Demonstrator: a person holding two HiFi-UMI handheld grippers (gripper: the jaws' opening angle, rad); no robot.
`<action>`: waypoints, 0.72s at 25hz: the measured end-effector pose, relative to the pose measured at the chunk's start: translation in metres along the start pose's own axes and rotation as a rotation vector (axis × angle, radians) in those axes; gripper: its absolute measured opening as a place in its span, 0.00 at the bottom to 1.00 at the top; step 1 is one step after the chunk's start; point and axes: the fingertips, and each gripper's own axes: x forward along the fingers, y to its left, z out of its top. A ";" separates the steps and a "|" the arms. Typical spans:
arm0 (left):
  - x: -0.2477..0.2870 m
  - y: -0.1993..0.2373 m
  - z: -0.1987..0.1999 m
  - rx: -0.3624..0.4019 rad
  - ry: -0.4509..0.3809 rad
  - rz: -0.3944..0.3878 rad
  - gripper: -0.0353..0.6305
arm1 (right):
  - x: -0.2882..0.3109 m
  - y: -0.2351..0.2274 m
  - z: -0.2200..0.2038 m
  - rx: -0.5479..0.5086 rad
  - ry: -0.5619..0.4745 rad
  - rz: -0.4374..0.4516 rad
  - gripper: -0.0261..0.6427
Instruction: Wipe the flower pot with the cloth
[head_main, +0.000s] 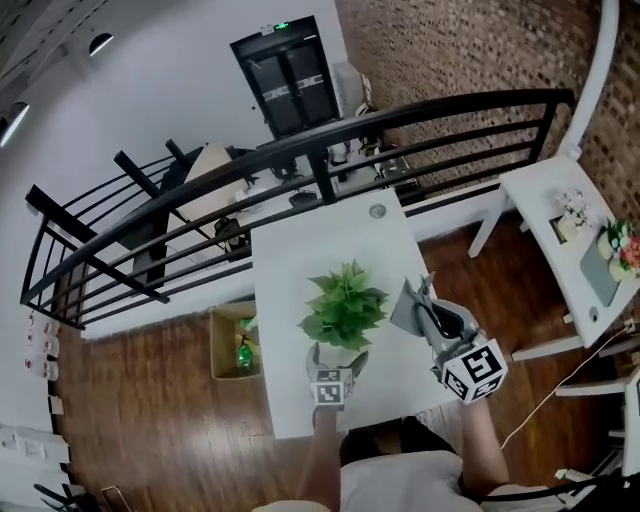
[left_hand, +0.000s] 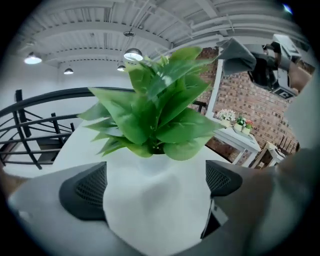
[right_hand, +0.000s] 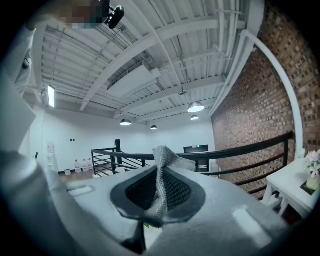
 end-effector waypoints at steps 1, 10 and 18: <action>0.011 0.003 -0.002 0.005 0.004 -0.003 1.00 | -0.002 0.000 -0.003 -0.003 0.010 -0.013 0.06; 0.083 0.008 0.015 0.008 -0.025 -0.052 1.00 | -0.021 -0.014 -0.027 -0.002 0.084 -0.148 0.06; 0.086 0.011 0.023 -0.152 0.017 -0.093 0.86 | -0.035 -0.030 -0.025 0.012 0.077 -0.200 0.06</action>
